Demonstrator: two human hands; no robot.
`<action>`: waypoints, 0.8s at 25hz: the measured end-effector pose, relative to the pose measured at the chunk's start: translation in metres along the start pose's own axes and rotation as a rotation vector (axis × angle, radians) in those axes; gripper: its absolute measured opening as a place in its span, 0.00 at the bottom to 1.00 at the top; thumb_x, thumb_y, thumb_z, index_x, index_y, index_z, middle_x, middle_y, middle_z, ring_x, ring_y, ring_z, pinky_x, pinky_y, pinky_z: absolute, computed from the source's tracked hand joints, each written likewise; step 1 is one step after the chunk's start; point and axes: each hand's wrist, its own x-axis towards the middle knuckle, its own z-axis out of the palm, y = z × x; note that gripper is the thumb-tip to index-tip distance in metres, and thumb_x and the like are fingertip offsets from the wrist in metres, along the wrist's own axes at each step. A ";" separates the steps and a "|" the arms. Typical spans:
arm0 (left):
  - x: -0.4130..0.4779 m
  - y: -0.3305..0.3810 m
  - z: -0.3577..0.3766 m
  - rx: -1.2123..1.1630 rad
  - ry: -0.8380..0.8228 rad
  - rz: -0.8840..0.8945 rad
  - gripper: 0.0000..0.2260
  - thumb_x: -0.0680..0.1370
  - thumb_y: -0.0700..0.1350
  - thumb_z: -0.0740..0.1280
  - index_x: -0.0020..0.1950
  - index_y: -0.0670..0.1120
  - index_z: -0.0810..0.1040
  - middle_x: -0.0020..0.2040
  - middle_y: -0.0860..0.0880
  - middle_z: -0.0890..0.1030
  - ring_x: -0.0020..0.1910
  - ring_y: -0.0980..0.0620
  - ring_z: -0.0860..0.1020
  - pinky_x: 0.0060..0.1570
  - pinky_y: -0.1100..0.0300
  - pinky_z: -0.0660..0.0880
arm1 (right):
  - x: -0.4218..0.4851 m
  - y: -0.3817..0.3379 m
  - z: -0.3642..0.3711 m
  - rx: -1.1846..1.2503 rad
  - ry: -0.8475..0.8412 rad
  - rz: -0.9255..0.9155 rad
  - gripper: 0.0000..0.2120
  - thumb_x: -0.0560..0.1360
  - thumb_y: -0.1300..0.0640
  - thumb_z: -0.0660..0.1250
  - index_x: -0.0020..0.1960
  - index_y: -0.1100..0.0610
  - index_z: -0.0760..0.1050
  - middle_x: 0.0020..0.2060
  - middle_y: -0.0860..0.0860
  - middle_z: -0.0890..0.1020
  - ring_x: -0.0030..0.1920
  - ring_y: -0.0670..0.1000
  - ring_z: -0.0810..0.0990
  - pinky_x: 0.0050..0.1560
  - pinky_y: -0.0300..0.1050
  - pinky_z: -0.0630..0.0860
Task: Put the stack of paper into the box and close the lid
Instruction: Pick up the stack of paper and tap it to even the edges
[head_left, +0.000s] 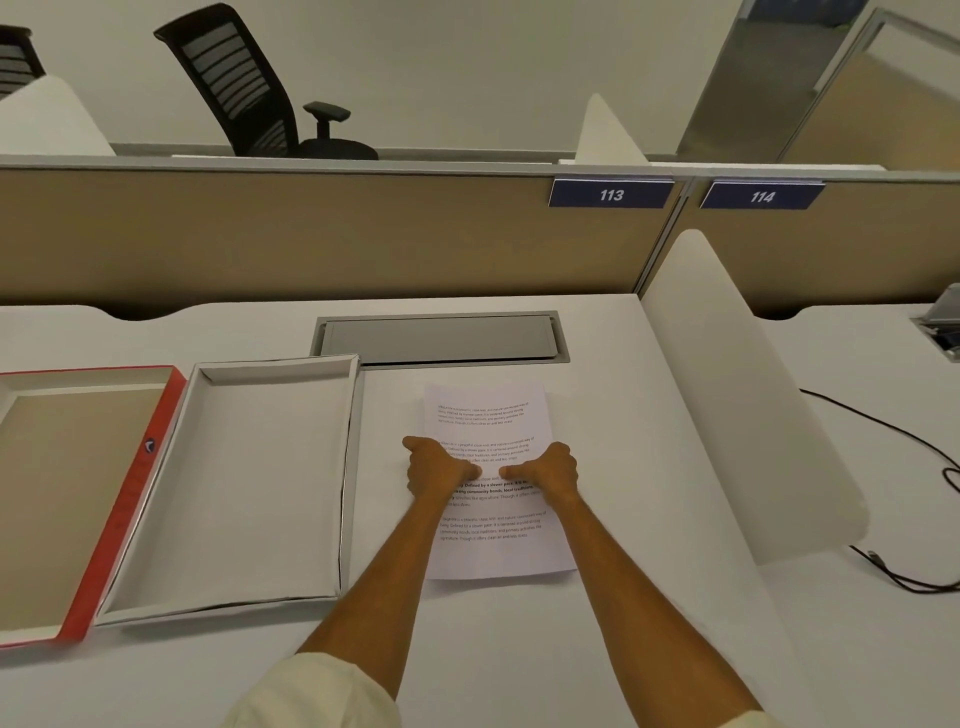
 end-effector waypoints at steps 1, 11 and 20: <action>-0.002 -0.001 -0.002 -0.010 -0.005 -0.006 0.38 0.61 0.49 0.82 0.59 0.43 0.60 0.56 0.43 0.79 0.49 0.45 0.81 0.52 0.52 0.80 | 0.002 0.000 -0.002 0.032 -0.017 0.003 0.32 0.59 0.53 0.83 0.57 0.63 0.74 0.56 0.59 0.81 0.52 0.57 0.81 0.41 0.43 0.77; -0.011 -0.001 -0.012 -0.100 -0.051 0.067 0.22 0.69 0.45 0.77 0.58 0.40 0.76 0.59 0.40 0.81 0.52 0.41 0.82 0.43 0.57 0.77 | -0.003 0.000 0.001 0.050 0.055 -0.024 0.35 0.60 0.54 0.82 0.58 0.62 0.66 0.55 0.59 0.79 0.53 0.59 0.81 0.52 0.54 0.81; -0.064 0.032 -0.034 -0.474 0.175 0.395 0.21 0.70 0.43 0.76 0.57 0.45 0.68 0.51 0.48 0.78 0.43 0.51 0.80 0.37 0.65 0.78 | -0.040 -0.030 -0.042 0.353 0.309 -0.352 0.28 0.66 0.54 0.79 0.56 0.54 0.64 0.53 0.55 0.77 0.50 0.55 0.80 0.43 0.44 0.82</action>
